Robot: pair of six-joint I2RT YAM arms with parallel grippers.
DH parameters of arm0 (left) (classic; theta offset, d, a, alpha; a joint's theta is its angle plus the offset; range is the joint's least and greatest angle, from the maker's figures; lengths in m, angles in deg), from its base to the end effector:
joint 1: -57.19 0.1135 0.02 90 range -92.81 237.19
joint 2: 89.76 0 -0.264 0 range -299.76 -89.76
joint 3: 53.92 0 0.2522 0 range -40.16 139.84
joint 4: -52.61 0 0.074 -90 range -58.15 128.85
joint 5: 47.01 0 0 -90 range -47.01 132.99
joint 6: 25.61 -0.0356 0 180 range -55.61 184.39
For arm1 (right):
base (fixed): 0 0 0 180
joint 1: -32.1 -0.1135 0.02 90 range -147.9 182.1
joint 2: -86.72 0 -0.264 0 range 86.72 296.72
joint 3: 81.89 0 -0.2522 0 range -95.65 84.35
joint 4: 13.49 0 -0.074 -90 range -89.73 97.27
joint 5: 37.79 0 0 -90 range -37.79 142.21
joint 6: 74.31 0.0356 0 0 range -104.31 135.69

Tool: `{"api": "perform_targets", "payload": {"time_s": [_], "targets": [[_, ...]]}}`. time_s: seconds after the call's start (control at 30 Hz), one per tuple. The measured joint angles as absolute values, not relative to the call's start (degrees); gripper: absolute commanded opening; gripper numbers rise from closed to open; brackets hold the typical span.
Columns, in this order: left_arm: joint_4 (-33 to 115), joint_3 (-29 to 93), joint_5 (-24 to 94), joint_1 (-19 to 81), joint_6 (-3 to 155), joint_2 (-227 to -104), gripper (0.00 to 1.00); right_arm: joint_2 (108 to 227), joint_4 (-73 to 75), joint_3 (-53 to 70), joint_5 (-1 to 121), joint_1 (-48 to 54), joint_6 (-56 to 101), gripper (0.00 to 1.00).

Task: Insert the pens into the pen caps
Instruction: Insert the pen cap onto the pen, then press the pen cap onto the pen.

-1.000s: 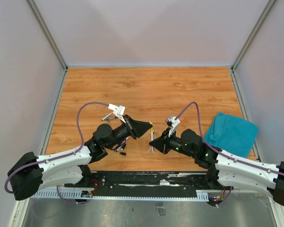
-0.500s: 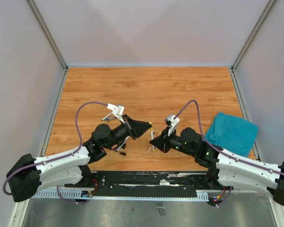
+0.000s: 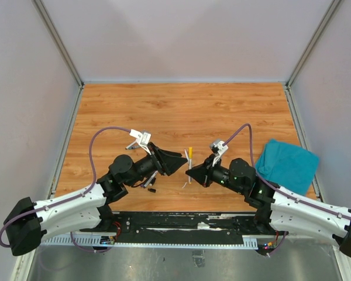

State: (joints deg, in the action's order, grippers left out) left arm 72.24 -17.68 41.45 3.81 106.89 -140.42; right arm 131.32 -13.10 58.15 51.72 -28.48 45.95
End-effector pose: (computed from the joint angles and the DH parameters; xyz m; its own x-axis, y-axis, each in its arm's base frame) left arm 0.1221 -0.1659 0.2648 -0.5129 -0.4421 -0.7359 0.6399 0.3746 -0.6710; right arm 0.0949 0.1676 0.2689 -0.4740 0.1853 -0.8608 -0.7270 0.4692 0.5013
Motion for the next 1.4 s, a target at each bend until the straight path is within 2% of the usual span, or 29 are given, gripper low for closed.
{"api": "perform_targets", "payload": {"time_s": [0.2,0.6,0.8,1.07,1.13,1.4], "targets": [[72.0,-17.7,41.9,3.8,106.8,-139.8,0.68,130.1,-13.2,59.0,53.8,-28.5,47.0,0.01],[72.6,-17.2,41.0,3.8,106.9,-143.0,0.69,131.8,-13.2,59.0,58.2,-28.5,47.3,0.01],[73.2,-16.7,40.7,3.8,106.8,-143.0,0.56,134.9,-13.2,59.0,60.2,-28.5,47.6,0.01],[73.3,-16.6,39.9,3.8,106.9,-143.7,0.53,135.4,-13.2,58.9,61.0,-28.5,48.0,0.01],[73.3,-16.6,39.8,3.8,106.9,-143.7,0.47,135.4,-13.3,58.8,61.0,-28.5,48.0,0.01],[73.4,-16.6,39.5,3.8,106.8,-143.9,0.08,135.4,-13.6,58.7,61.0,-28.5,48.1,0.0]]}}
